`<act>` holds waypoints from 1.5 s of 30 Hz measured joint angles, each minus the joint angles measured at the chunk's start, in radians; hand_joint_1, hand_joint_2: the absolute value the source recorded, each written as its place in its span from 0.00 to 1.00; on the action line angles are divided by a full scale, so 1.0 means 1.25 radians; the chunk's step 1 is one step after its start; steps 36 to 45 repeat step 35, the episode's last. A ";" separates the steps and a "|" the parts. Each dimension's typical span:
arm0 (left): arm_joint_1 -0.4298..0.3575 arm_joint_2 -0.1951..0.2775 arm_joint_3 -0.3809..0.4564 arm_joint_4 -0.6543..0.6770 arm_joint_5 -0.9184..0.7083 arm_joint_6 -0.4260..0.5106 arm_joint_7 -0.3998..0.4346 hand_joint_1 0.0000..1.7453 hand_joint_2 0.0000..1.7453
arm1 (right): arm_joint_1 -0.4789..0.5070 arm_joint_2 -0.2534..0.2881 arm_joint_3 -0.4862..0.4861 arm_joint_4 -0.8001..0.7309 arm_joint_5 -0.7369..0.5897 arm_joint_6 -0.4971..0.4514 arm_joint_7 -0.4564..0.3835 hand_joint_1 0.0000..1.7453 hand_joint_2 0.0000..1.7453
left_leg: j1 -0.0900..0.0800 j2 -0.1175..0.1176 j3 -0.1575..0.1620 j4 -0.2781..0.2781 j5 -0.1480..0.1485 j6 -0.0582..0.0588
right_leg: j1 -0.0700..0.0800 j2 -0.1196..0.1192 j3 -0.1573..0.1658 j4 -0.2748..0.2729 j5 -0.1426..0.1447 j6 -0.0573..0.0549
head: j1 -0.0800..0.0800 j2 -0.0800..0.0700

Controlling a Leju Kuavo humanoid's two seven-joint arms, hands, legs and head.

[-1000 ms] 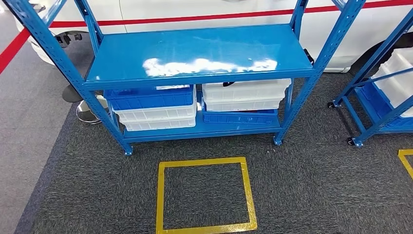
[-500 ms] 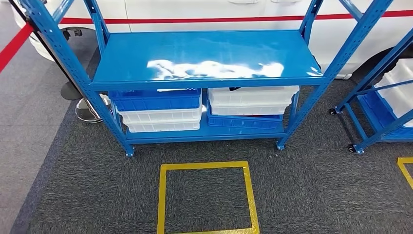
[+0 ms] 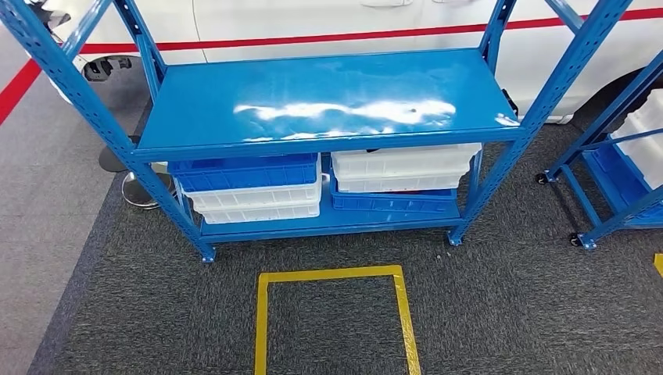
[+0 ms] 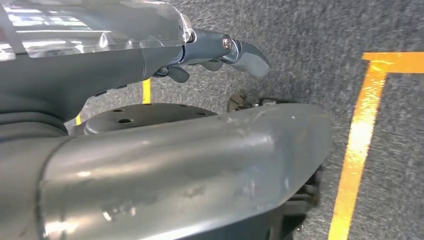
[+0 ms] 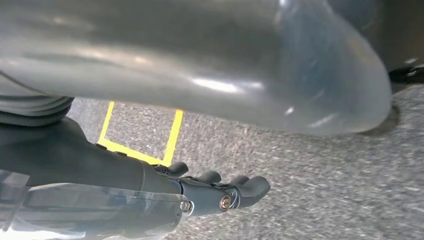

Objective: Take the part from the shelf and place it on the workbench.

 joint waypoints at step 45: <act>0.007 0.008 0.000 0.000 -0.008 0.031 0.062 0.00 1.00 | -0.002 0.005 -0.008 0.000 0.019 -0.014 -0.014 0.00 1.00 | -0.002 -0.001 0.062 -0.124 0.054 0.026 | 0.004 0.005 -0.021 0.020 0.001 0.014 | 0.002 0.000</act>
